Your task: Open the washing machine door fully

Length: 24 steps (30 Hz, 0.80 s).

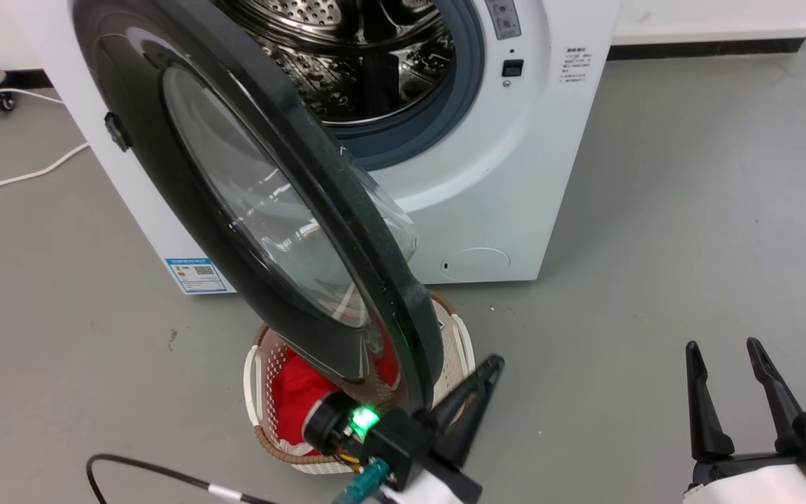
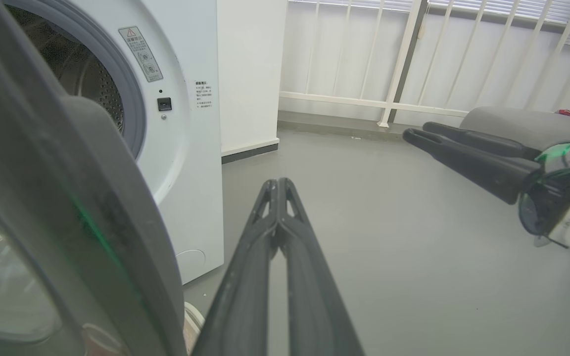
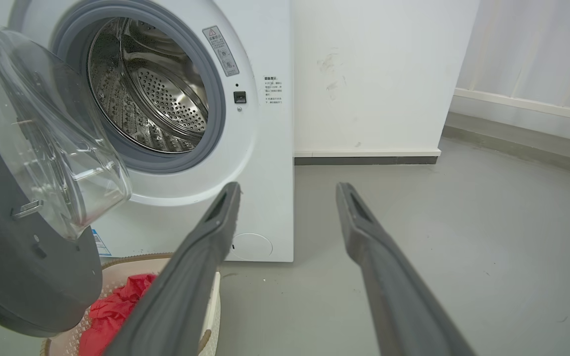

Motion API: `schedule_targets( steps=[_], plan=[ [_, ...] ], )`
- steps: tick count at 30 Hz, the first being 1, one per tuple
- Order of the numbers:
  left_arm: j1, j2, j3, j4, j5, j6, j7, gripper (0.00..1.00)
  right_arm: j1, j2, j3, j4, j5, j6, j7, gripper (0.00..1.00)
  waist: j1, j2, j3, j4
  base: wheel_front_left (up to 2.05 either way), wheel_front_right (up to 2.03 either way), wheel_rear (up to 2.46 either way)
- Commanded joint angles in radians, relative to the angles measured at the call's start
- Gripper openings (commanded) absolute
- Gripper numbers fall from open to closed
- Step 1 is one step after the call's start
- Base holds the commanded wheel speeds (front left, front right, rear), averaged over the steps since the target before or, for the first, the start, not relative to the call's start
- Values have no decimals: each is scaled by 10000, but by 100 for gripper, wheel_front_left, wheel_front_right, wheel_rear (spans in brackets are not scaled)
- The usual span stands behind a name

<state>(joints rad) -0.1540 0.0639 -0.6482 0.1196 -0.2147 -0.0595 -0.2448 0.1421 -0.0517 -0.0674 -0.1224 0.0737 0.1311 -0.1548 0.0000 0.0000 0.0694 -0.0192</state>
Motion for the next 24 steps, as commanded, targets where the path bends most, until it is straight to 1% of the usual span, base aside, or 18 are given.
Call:
schedule_targets(
  steps=[1,7,12,18,24],
  plan=[
    [-223,-16,97,99,-9,84,-80,0,-198,29,26,32,63,-7,-60,100,0,0,79,-61,0,0,0],
    [-797,-84,531,560,-151,372,-206,0,-335,27,93,172,156,-7,-113,100,0,0,250,-209,0,0,0],
    [-1009,-80,905,561,-148,560,-223,0,-429,27,84,245,154,-7,-122,100,0,0,343,-228,0,0,0],
    [-821,-48,1218,499,-15,699,-226,0,-423,27,64,351,179,-7,-133,100,0,0,333,-170,0,0,0],
    [-290,-44,1347,328,107,759,-202,0,-367,27,36,482,214,-7,-189,100,0,0,117,22,0,0,0]
  ],
)
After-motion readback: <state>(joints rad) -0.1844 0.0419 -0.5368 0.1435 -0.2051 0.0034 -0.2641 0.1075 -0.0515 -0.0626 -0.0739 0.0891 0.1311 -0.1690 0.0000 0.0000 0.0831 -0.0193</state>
